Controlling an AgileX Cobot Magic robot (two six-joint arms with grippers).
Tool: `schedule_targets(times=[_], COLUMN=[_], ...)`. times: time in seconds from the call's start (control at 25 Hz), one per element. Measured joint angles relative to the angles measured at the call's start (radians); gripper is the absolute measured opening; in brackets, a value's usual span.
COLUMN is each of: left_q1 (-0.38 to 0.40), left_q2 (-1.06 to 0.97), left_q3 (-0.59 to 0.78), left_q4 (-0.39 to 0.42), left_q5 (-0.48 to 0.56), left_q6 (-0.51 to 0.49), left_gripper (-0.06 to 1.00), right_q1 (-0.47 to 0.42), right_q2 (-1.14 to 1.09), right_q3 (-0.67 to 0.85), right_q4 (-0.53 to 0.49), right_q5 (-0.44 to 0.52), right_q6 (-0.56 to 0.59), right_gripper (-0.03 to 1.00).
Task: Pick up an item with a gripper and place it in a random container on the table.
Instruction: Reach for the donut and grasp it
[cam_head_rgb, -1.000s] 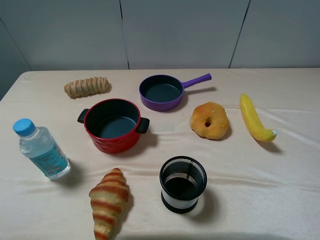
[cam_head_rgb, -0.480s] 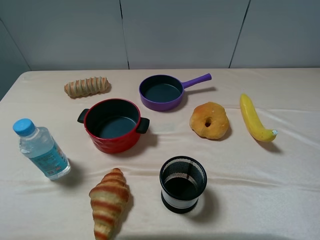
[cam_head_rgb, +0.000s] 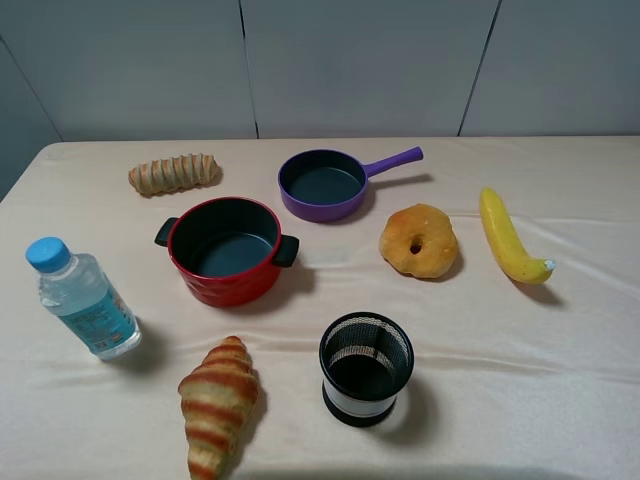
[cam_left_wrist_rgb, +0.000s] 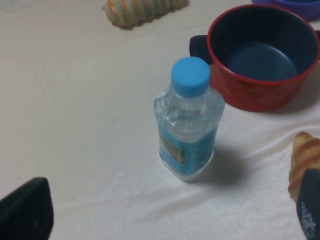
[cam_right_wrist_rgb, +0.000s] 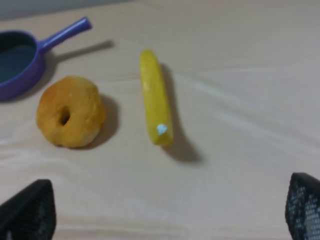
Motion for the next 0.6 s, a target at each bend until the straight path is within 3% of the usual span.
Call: schedule_targets(times=[0.16,0.6], left_q1=[0.0,0.0], left_q2=[0.0,0.0], left_q3=[0.0,0.0], left_q4=[0.0,0.0], left_q5=[0.0,0.0], left_q6=[0.0,0.0], left_gripper=[0.99,0.99], right_q1=[0.0,0.0], right_q2=[0.095,0.376], right_q3=[-0.011,-0.148], right_q4=[0.063,0.118], right_q5=[-0.037,-0.057], right_q6=[-0.084,-0.289], right_gripper=[0.69,0.69])
